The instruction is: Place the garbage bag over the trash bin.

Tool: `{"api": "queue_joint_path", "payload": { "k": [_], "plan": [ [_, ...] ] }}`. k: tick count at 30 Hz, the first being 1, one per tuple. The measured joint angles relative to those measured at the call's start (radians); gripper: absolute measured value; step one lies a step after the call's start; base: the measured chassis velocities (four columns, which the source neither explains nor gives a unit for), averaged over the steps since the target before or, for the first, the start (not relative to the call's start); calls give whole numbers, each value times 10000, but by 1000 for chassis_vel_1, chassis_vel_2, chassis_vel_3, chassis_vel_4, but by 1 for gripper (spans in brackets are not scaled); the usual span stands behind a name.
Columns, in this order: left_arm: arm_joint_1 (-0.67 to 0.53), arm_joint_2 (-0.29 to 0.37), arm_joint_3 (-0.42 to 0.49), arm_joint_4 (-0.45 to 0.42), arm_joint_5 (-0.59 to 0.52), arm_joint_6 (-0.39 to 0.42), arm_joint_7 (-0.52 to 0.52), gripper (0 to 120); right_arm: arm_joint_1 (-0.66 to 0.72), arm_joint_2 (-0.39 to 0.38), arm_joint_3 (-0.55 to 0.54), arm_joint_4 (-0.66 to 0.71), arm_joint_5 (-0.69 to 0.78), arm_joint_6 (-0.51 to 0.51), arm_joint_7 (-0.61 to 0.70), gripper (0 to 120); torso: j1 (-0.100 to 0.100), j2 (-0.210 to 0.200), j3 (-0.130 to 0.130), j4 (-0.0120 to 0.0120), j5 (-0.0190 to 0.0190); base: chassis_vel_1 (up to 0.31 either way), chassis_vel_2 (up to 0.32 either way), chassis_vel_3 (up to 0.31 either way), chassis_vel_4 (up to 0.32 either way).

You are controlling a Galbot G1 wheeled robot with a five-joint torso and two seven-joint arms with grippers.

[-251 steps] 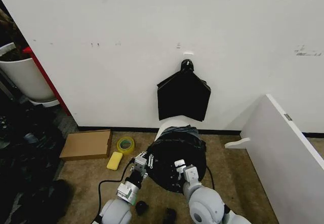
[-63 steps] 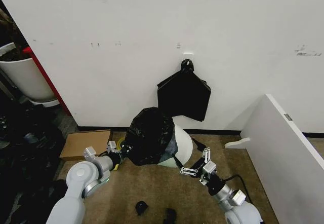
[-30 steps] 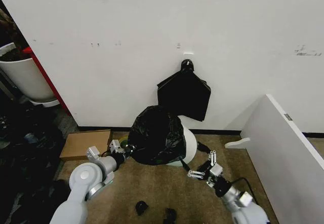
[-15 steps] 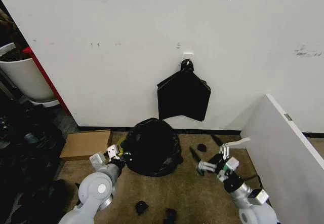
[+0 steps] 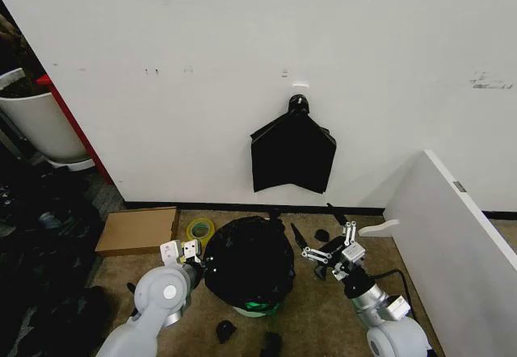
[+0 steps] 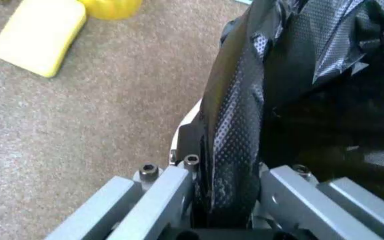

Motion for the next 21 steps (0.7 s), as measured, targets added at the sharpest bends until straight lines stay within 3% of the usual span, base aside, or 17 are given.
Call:
{"api": "queue_joint_path", "payload": {
  "k": [5, 8, 14, 16, 21],
  "plan": [
    [16, -17, 120, 52, 363, -9, 324, 0, 51, 22, -11, -127, -5, -54, -70, 100, 0, 0, 0, 0, 0, 0, 0, 0, 0],
    [16, -17, 176, 97, 599, -16, 385, 7, 104, 76, -17, -167, -22, -81, -89, 100, 0, 0, 0, 1, 1, 0, 0, 0, 0],
    [166, -65, 266, 62, 723, -35, 432, 33, 126, 222, -46, -181, -87, -148, -135, 100, 0, 0, 0, 1, 2, 0, 0, 0, 0],
    [206, -67, 250, 21, 723, -35, 433, 36, 115, 231, -46, -181, -95, -149, -139, 100, 0, 0, 0, 1, 0, 0, 0, 0, 0],
    [608, 204, -36, -815, 829, -40, 433, 56, 41, 241, 11, -95, -112, -149, -146, 100, 0, 0, 0, 1, -1, 0, 0, 0, 0]
  ]
}}
